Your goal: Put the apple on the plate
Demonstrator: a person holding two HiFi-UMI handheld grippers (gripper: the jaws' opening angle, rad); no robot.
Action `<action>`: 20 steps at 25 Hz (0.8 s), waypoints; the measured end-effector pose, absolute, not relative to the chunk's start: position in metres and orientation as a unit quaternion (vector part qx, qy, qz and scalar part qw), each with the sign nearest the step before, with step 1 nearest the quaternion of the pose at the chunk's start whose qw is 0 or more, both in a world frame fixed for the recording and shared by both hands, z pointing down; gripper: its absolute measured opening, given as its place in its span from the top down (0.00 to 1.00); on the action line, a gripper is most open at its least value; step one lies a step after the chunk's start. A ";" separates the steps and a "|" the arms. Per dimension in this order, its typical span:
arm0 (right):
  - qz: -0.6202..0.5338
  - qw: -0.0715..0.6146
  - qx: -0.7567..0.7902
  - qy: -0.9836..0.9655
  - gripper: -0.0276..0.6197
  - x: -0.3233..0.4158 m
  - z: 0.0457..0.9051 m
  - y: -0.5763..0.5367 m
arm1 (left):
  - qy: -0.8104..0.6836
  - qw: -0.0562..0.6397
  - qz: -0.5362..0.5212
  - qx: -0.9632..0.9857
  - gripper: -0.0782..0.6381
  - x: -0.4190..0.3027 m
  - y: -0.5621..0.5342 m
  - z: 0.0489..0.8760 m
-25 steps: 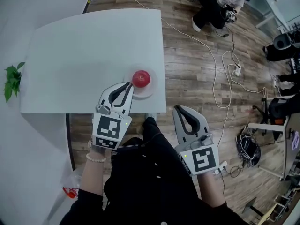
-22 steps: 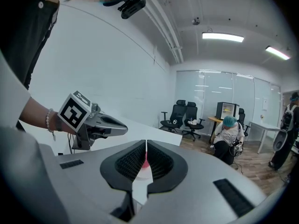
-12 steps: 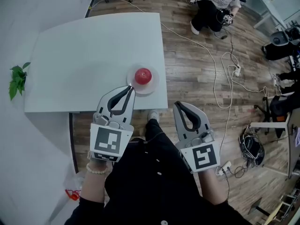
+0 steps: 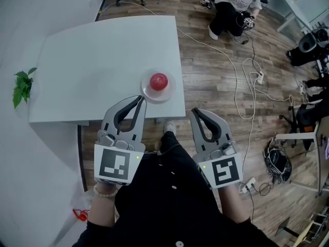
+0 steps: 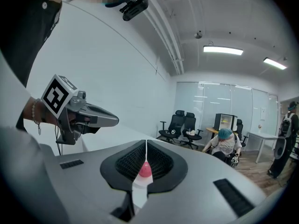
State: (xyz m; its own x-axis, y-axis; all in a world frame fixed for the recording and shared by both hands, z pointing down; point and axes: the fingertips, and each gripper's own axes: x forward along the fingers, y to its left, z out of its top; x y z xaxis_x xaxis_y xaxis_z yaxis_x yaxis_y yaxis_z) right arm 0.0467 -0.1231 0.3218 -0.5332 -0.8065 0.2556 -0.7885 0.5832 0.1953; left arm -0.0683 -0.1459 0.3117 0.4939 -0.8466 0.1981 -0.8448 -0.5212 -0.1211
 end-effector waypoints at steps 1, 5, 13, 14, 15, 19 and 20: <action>-0.029 0.161 0.455 -0.875 0.89 0.046 0.320 -0.122 | 0.491 0.004 -0.117 -0.863 0.86 -0.070 -0.144 0.311; -0.037 0.156 0.456 -0.875 0.89 0.044 0.314 -0.118 | 0.492 0.004 -0.123 -0.862 0.86 -0.074 -0.136 0.311; -0.048 0.157 0.446 -0.880 0.89 0.034 0.310 -0.113 | 0.493 0.006 -0.131 -0.860 0.86 -0.078 -0.127 0.313; -0.049 0.158 0.445 -0.880 0.89 0.033 0.309 -0.113 | 0.493 0.007 -0.131 -0.860 0.86 -0.078 -0.127 0.313; -0.050 0.158 0.444 -0.880 0.89 0.033 0.309 -0.112 | 0.494 0.007 -0.131 -0.860 0.86 -0.078 -0.126 0.312; -0.051 0.160 0.442 -0.881 0.89 0.033 0.309 -0.111 | 0.494 0.008 -0.129 -0.860 0.86 -0.076 -0.125 0.312; -0.051 0.160 0.442 -0.881 0.89 0.033 0.309 -0.111 | 0.493 0.007 -0.129 -0.860 0.86 -0.075 -0.125 0.312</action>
